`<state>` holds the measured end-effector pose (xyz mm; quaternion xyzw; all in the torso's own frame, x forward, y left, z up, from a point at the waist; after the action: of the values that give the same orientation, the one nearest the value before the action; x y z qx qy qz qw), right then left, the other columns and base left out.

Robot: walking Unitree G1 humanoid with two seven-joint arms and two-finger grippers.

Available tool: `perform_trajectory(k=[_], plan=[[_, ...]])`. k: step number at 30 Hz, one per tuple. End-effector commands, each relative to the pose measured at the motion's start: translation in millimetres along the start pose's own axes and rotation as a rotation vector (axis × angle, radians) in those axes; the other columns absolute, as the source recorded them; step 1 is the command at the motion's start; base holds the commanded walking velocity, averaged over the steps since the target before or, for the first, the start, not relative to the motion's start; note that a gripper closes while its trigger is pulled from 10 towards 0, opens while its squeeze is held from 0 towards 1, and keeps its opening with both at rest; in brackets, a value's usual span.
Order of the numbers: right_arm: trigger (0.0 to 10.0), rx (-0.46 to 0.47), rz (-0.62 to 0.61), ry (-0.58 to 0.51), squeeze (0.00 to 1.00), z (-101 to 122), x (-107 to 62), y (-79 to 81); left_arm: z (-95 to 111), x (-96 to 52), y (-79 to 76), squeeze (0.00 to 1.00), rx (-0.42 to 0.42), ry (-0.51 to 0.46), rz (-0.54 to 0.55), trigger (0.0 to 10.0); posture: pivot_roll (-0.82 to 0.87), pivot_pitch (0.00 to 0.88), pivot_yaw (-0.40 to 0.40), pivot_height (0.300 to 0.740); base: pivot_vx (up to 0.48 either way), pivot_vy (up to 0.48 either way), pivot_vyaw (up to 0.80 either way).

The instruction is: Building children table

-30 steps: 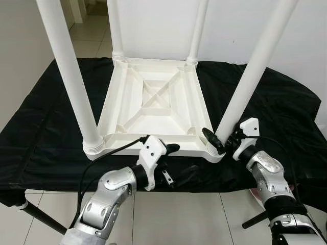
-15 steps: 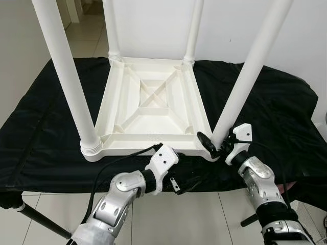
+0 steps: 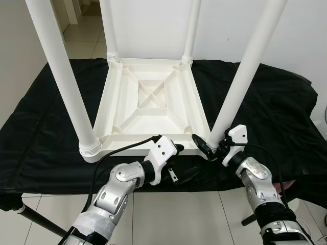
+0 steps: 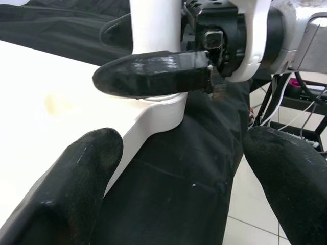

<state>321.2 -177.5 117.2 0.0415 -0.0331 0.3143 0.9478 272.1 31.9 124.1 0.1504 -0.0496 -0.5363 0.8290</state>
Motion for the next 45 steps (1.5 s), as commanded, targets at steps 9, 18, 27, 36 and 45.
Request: perform_trajectory(k=[9,18,27,36,45], plan=[[0.0,-0.071,0.076,0.026,0.00,8.3,1.6,-1.1,-1.1,2.5,-2.4,0.00,0.014,-0.003,-0.021,10.0,-0.09,0.000,-0.002,0.740,0.000,0.000,0.00],[3.2,-0.066,0.060,0.050,0.00,2.7,-5.5,-0.8,-2.6,3.3,-6.2,0.00,0.013,-0.001,-0.029,10.0,-0.09,0.000,-0.011,0.740,0.000,0.000,0.00],[10.0,-0.027,-0.167,0.091,0.00,-11.6,-12.3,-3.6,-5.2,1.5,-12.0,0.00,0.002,0.001,-0.027,10.0,-0.09,0.000,-0.020,0.740,0.000,0.000,0.00],[10.0,0.027,-0.494,0.039,0.00,-16.6,-22.1,8.4,-7.4,-1.6,-11.0,0.00,0.008,0.013,-0.025,10.0,-0.09,0.000,-0.025,0.740,0.000,0.000,0.00],[10.0,0.045,-0.744,0.051,0.00,-25.5,-26.0,23.9,-5.8,-0.5,-9.2,0.00,0.005,0.002,-0.021,10.0,-0.10,0.000,-0.033,0.740,0.000,0.000,0.00]])
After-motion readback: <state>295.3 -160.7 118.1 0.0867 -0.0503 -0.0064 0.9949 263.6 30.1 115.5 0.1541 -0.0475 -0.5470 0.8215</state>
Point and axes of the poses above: a point about 5 cm out from each wrist's last joint towards the gripper, its own x axis pointing out of the wrist towards the gripper, its own z axis along the axis of the wrist's last joint, y = z × x, the point moved 1 cm from there along x, pointing out of the wrist towards the gripper, and after that the axes turned 12 degrees about x, right-handed, at the moved point
